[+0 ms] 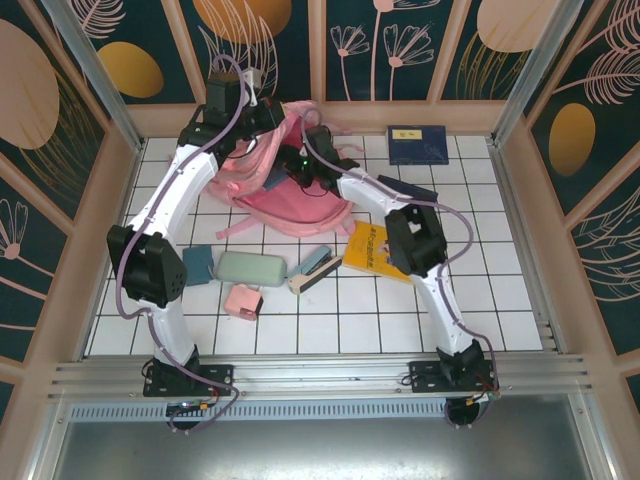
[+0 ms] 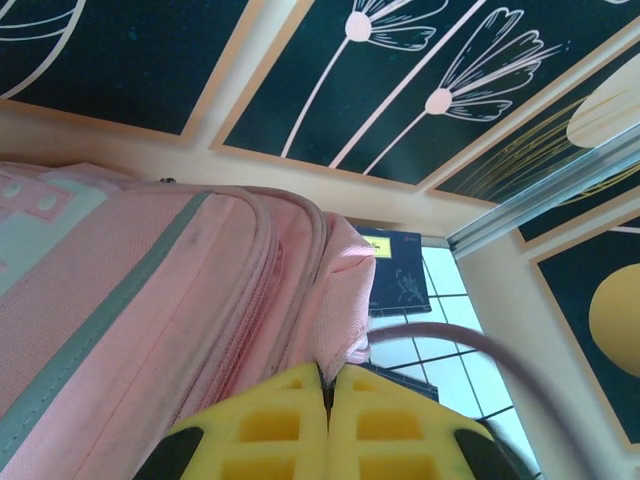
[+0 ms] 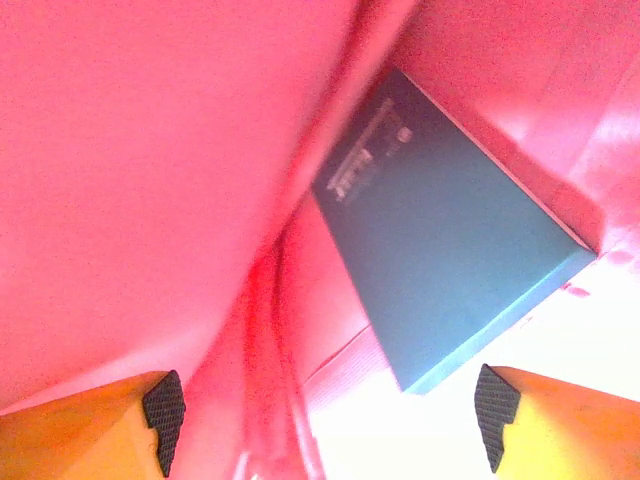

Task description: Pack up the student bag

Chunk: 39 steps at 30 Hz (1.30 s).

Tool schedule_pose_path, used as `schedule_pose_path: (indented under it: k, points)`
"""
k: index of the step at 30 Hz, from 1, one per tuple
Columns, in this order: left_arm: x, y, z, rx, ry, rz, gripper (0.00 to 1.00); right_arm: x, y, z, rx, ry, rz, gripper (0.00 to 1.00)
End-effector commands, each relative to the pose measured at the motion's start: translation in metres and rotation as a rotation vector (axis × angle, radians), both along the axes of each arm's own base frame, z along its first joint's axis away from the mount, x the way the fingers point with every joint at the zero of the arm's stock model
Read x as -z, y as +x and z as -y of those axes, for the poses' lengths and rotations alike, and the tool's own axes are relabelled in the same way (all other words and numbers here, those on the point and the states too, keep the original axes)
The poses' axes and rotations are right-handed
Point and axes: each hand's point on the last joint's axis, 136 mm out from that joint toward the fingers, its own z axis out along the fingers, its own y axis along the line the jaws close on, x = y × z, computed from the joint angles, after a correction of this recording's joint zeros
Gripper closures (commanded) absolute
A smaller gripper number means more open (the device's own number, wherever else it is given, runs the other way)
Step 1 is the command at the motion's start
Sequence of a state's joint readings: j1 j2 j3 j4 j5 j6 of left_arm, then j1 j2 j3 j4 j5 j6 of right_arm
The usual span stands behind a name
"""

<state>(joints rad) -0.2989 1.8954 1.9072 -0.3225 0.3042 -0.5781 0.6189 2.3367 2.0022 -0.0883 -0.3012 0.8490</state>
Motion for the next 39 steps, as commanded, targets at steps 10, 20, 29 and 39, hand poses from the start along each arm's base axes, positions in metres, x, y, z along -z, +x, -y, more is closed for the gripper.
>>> schedule_pose_path:
  k: [10,20,29,39]
  points:
    - [0.032,0.010,-0.021,-0.092,0.034,-0.039,1.00,-0.021,-0.114,0.193,0.326,-0.415,0.072,0.29]
    - [0.096,-0.014,0.015,-0.006,0.088,-0.154,1.00,0.056,-0.227,0.345,0.588,-0.440,-0.218,0.26]
    - [0.143,-0.034,0.046,0.092,0.181,-0.245,0.95,0.104,-0.253,0.366,0.579,-0.321,-0.327,0.26]
    - [0.150,-0.094,0.111,0.307,0.181,-0.274,0.46,0.109,-0.250,0.376,0.582,-0.283,-0.295,0.26]
